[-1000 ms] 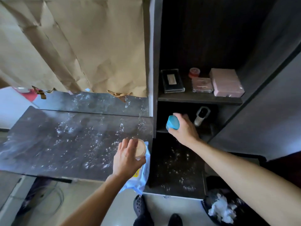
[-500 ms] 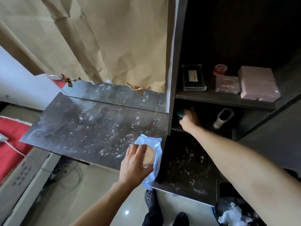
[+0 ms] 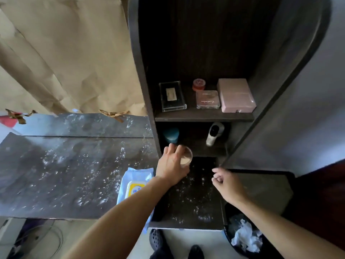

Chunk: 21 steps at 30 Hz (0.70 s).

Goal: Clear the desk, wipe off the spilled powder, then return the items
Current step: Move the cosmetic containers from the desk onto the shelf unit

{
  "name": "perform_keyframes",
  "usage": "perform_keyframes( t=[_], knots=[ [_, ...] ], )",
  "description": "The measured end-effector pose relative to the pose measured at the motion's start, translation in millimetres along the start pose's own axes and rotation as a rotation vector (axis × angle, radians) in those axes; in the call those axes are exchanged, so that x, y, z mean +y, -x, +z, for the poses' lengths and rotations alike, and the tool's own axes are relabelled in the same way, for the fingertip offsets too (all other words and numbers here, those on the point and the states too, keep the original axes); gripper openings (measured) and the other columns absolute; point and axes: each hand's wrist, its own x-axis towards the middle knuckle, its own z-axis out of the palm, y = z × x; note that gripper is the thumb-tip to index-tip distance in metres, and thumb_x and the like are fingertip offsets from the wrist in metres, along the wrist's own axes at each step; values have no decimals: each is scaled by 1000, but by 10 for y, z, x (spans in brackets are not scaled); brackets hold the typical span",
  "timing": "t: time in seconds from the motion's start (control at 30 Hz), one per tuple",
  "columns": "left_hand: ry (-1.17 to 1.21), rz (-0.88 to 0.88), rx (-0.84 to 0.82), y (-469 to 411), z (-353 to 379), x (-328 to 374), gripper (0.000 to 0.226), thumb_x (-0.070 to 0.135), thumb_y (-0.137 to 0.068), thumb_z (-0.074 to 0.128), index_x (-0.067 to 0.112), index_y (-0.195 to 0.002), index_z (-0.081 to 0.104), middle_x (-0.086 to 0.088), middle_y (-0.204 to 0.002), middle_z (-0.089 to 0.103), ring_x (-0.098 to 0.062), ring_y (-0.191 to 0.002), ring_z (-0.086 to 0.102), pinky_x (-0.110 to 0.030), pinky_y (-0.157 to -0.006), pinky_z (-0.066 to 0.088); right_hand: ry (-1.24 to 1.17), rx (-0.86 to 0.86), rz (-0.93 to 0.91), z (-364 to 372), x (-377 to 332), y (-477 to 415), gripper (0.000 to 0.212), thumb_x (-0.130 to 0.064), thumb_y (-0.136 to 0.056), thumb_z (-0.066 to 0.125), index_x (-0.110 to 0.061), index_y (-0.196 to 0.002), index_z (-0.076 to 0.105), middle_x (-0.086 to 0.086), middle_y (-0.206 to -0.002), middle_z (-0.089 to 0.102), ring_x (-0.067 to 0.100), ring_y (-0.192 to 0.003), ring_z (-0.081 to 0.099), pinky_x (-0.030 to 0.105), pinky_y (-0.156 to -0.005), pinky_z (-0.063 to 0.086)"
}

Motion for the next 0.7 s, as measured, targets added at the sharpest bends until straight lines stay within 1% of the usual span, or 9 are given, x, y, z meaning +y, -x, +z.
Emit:
perform_keyframes(
  t=[0.07,0.13,0.2,0.33,0.43,0.53,0.6,0.7],
  knots=[
    [-9,-5,-20,-214,124,79,52,33,-72,70,20,-119,51,-6,-114,47,-28,-107,45,-42,-83,49,-1,2,37,-49,162,172,26,-15,-82,67,-16,-107,67,-11,-80,70,5,-72,62,14,-66,44],
    [-8,-14,-36,-389,238,115,52,32,-75,68,20,-122,49,-8,-117,47,-30,-110,46,-42,-86,49,-15,5,39,-86,299,323,25,-14,-81,68,-16,-106,67,-13,-74,68,3,-68,61,22,-68,51],
    [-8,-30,-46,-517,331,131,52,30,-77,65,18,-125,48,-11,-119,46,-33,-111,46,-43,-86,47,-46,-11,62,-102,417,431,26,-15,-81,68,-16,-107,67,-13,-73,68,3,-69,61,26,-71,52],
    [-1,-63,-42,-667,426,140,47,27,-82,66,14,-124,50,-16,-120,47,-37,-107,50,-42,-83,46,-58,-24,97,-94,557,541,25,-17,-81,67,-18,-106,67,-11,-75,69,4,-71,63,24,-72,52],
    [24,-55,-25,-696,452,136,44,28,-85,67,11,-123,54,-18,-121,47,-38,-105,52,-42,-86,45,-60,-34,101,-80,548,569,22,-17,-82,66,-18,-104,67,-11,-77,70,4,-74,64,22,-73,52],
    [24,-60,-3,-656,417,138,41,12,-85,63,9,-125,58,-19,-127,48,-39,-107,54,-40,-89,45,-46,-56,82,-58,466,561,22,-18,-82,65,-18,-104,68,-11,-78,69,4,-75,64,23,-75,52],
    [25,-64,14,-585,350,129,42,2,-83,56,7,-125,60,-19,-125,51,-40,-106,55,-41,-88,45,-20,-80,51,-47,360,534,22,-19,-82,64,-17,-105,68,-12,-78,68,4,-74,62,21,-74,50],
    [3,-42,63,-348,175,30,37,1,-81,54,7,-117,62,-17,-114,54,-38,-98,57,-43,-79,49,31,-120,-28,-5,127,452,23,-22,-83,63,-19,-106,67,-16,-76,64,2,-72,59,21,-73,49]
  ],
)
